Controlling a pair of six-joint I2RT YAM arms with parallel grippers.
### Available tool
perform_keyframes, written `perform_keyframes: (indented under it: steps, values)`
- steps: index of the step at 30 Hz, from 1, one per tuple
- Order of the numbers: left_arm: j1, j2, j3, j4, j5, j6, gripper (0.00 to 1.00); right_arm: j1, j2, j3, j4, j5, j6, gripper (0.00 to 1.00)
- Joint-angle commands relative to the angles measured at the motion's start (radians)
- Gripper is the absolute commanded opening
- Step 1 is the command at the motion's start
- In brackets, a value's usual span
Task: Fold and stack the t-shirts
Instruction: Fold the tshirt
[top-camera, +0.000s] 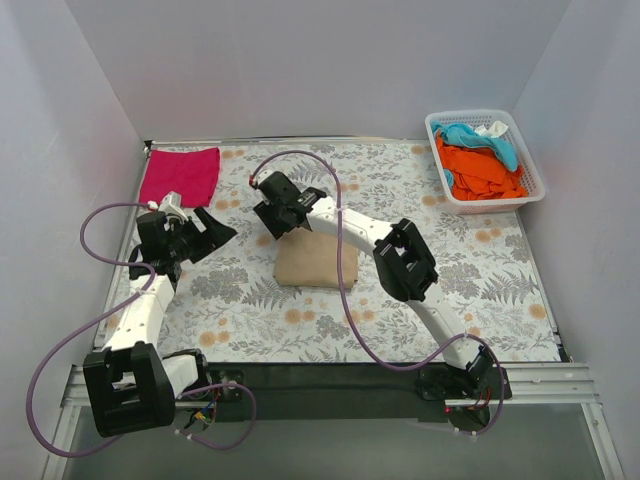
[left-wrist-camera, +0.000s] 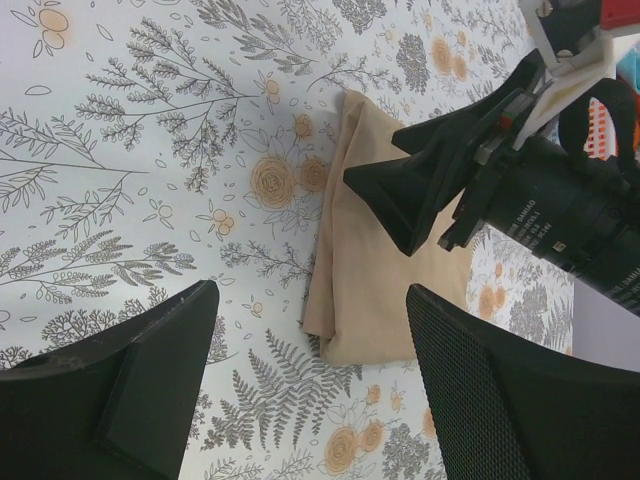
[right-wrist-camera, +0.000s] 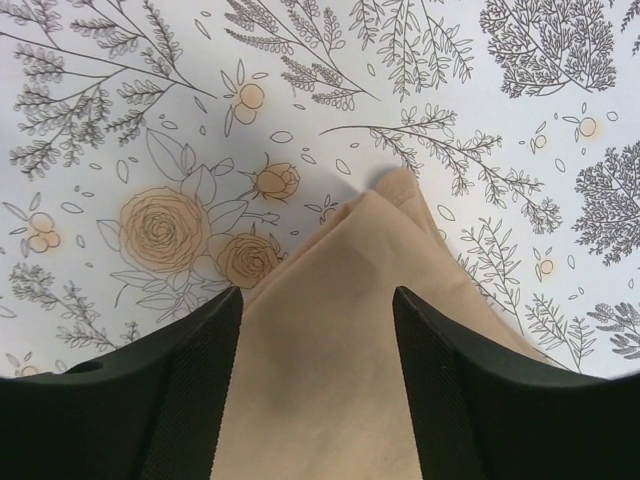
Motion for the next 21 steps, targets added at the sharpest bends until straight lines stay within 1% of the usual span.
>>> perform_keyframes:
  steps: [1,2,3,6,8,10,11,12,13,15,17,18,20,21]
  values:
    - [0.003,-0.03,-0.011,0.019,-0.005,0.004,0.7,0.0,0.051,0.049,0.027,0.052,0.007,0.57]
    - [0.003,-0.032,-0.018,0.021,-0.008,0.002,0.7,0.002,0.062,0.054,0.033,0.06,0.006,0.55]
    - [0.003,-0.032,-0.021,0.017,-0.014,-0.002,0.71,0.002,0.082,0.06,0.036,0.069,0.003,0.51]
    - [0.003,-0.024,-0.034,0.01,-0.022,-0.022,0.72,0.003,0.108,0.049,0.039,0.077,-0.002,0.49]
    - [0.003,-0.009,-0.042,0.008,-0.025,-0.04,0.72,0.005,0.11,0.014,0.037,0.069,0.001,0.48]
    - [0.003,0.002,-0.053,0.011,-0.03,-0.057,0.72,0.006,0.102,-0.026,0.034,0.069,0.01,0.44]
    - [0.002,0.014,-0.056,0.011,-0.036,-0.063,0.72,0.006,0.099,-0.079,0.027,0.069,0.015,0.4]
    - [0.002,0.018,-0.06,0.014,-0.046,-0.067,0.72,0.005,0.093,-0.104,0.025,0.069,0.018,0.29]
    - [0.003,0.021,-0.067,0.02,-0.056,-0.073,0.72,0.002,0.088,-0.125,0.019,0.059,0.021,0.21]
    - [0.0,0.037,-0.082,0.053,-0.028,-0.102,0.72,-0.004,0.072,-0.142,-0.001,0.017,0.024,0.02]
    - [-0.007,0.054,-0.111,0.114,0.01,-0.14,0.72,-0.009,0.038,-0.114,-0.007,-0.038,0.039,0.01]
    - [-0.007,0.074,-0.128,0.138,0.069,-0.154,0.72,-0.016,0.024,-0.103,-0.016,-0.065,0.05,0.01]
    - [-0.024,0.099,-0.174,0.27,0.113,-0.188,0.72,-0.026,-0.023,-0.086,-0.019,-0.142,0.073,0.01]
    - [-0.036,0.126,-0.182,0.309,0.125,-0.197,0.72,-0.036,-0.04,-0.078,-0.015,-0.167,0.093,0.01]
